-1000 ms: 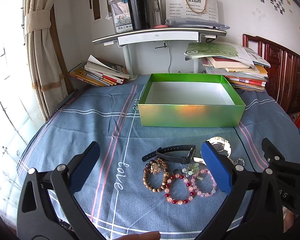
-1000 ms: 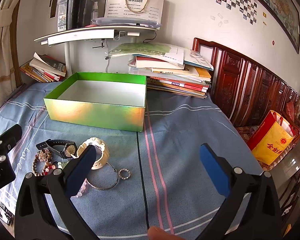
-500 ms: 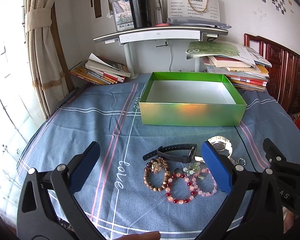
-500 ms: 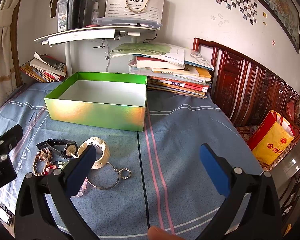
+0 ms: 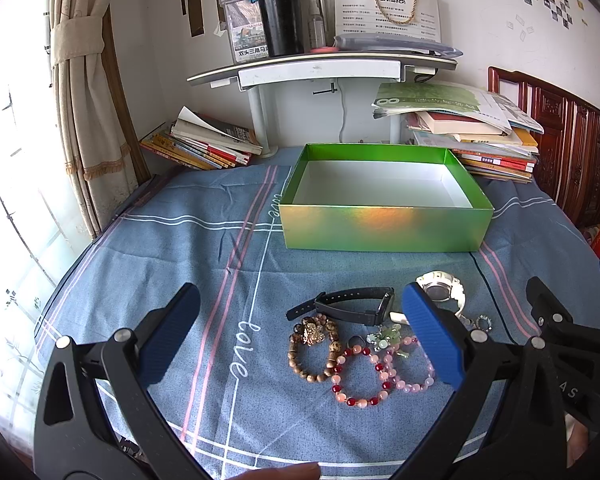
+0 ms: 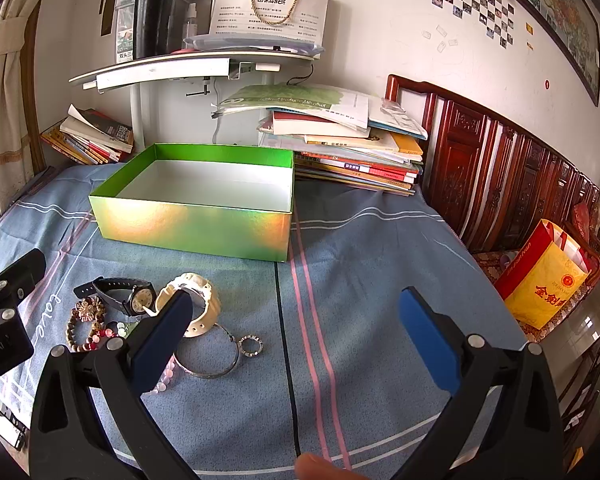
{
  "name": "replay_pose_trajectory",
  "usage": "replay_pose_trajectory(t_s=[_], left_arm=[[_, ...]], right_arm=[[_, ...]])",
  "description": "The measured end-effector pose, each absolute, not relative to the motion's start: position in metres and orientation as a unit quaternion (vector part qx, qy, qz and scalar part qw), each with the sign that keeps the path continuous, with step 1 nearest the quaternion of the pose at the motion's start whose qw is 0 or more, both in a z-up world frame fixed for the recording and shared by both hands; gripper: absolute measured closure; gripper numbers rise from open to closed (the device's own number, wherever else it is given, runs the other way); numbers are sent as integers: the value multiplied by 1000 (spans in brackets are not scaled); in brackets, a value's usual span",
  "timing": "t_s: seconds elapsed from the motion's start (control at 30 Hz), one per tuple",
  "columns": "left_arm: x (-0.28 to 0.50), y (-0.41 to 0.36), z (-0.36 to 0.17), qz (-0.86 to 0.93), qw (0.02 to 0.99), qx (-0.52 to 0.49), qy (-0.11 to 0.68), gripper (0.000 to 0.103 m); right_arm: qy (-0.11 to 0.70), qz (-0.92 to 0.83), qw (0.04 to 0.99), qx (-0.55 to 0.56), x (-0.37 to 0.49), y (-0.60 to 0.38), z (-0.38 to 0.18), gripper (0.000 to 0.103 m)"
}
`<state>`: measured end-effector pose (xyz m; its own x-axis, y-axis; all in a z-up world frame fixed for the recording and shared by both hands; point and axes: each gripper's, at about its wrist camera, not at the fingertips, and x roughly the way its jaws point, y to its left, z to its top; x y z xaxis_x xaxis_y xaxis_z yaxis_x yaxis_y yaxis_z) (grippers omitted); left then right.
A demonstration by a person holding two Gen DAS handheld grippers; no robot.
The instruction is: Organize jewelry
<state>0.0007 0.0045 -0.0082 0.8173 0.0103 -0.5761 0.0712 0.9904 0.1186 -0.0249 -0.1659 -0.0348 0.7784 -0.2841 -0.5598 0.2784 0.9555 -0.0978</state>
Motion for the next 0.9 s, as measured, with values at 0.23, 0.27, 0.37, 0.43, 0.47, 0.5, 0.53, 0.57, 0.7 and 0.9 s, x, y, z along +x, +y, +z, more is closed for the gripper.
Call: replay_pose_trajectory(t_s=[0.23,0.27,0.37,0.43,0.47,0.5,0.53,0.57,0.7,0.9], left_arm=[[1,4,-8,-15,951,67,302,3],[1,4,-8,-16,951,67,302,3],[0,5,-8,-16,951,67,302,3],[0,5,-8,-16,951,68,302,3],[0,5,-8,-15,951,68,302,3],[0,5,-8,-15,951,68,302,3],[0,5,-8,-15,951,68,302,3],[0,5,-8,-15,951,68,303,3],[0,5,-8,-15,951,68,303,3],[1,5,-8,-16,950,68,303,3]], right_arm=[[297,-149,943,-5,-25,-166,-35,2],[298,-149,943,-5,-25,-166,-35,2],[298,-149,943,-4,-25,-166,-35,2],[298,-149,943,-4,-25,-167,-35,2],[298,-149,943,-4,-25,-167,-35,2],[298,-149,943,-4,-25,-167,-35,2],[298,-149,943,-4,-25,-167,-35,2],[298,-148,943,-4,-25,-167,-35,2],[299,-149,943,-4,-25,-165,-37,2],[299,-149,943,-4,-25,-166,-36,2]])
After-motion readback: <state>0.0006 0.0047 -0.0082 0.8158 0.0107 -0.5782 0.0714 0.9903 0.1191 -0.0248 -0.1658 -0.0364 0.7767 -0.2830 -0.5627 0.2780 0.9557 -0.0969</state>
